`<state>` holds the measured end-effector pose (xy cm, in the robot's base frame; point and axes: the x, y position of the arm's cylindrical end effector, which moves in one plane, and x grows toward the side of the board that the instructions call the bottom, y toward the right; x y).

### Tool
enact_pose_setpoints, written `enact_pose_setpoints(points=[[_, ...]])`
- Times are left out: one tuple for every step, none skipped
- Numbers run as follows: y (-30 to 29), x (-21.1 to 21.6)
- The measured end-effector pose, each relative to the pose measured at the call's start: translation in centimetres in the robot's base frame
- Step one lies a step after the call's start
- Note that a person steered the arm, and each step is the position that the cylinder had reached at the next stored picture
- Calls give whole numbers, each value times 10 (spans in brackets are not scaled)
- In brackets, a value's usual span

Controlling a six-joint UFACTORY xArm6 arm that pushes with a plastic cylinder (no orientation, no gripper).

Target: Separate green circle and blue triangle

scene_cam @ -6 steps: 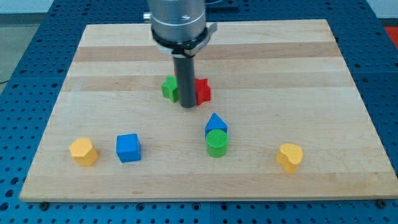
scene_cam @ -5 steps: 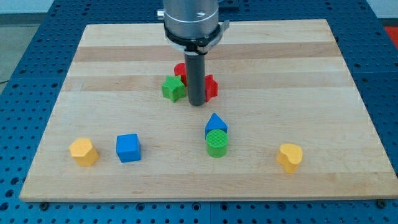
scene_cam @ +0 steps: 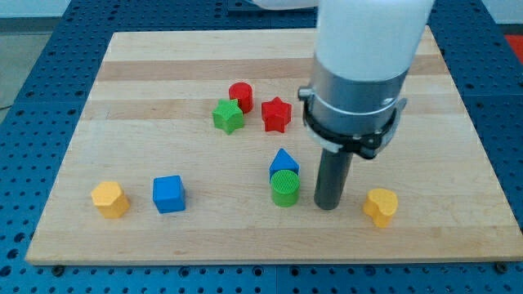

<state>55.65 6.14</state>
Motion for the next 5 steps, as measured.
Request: enact_pose_setpoints(points=[[-6, 0], [12, -16], [-10, -26], [-55, -26], [-67, -26]])
